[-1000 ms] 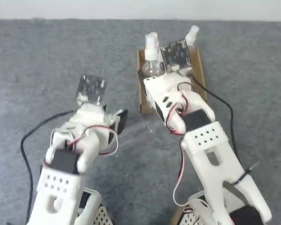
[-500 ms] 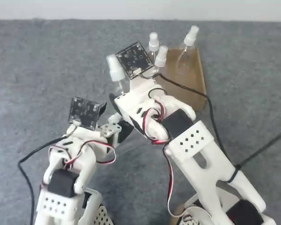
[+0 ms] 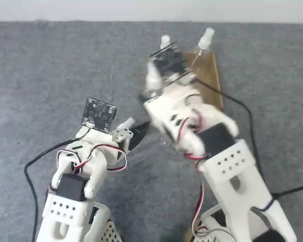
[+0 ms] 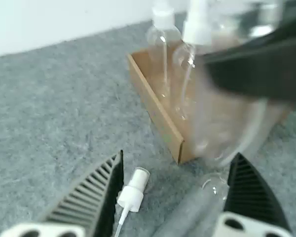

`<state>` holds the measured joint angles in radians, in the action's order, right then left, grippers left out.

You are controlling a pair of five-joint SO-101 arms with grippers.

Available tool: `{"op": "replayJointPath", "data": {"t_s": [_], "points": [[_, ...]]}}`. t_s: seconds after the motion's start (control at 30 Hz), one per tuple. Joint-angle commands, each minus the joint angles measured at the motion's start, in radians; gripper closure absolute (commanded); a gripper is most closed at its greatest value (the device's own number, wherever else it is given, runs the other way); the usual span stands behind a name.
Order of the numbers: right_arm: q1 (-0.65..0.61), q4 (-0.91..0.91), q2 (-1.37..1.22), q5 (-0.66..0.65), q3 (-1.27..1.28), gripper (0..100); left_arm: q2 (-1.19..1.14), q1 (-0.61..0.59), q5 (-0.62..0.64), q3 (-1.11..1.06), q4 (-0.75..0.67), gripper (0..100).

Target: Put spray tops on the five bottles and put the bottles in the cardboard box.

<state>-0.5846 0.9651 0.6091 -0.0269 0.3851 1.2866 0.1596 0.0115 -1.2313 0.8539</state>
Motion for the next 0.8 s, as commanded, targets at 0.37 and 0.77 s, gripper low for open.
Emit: {"op": "replayJointPath", "data": {"t_s": [0.37, 0.77], "points": [[0.395, -0.386, -0.272, -0.029, 0.003, 99.3, -0.005, -0.126, 0.002, 0.005, -0.038, 97], [0.420, -0.878, -0.421, -0.031, 0.249, 99.3, -0.005, -0.123, 0.002, -0.005, -0.054, 99]]}}
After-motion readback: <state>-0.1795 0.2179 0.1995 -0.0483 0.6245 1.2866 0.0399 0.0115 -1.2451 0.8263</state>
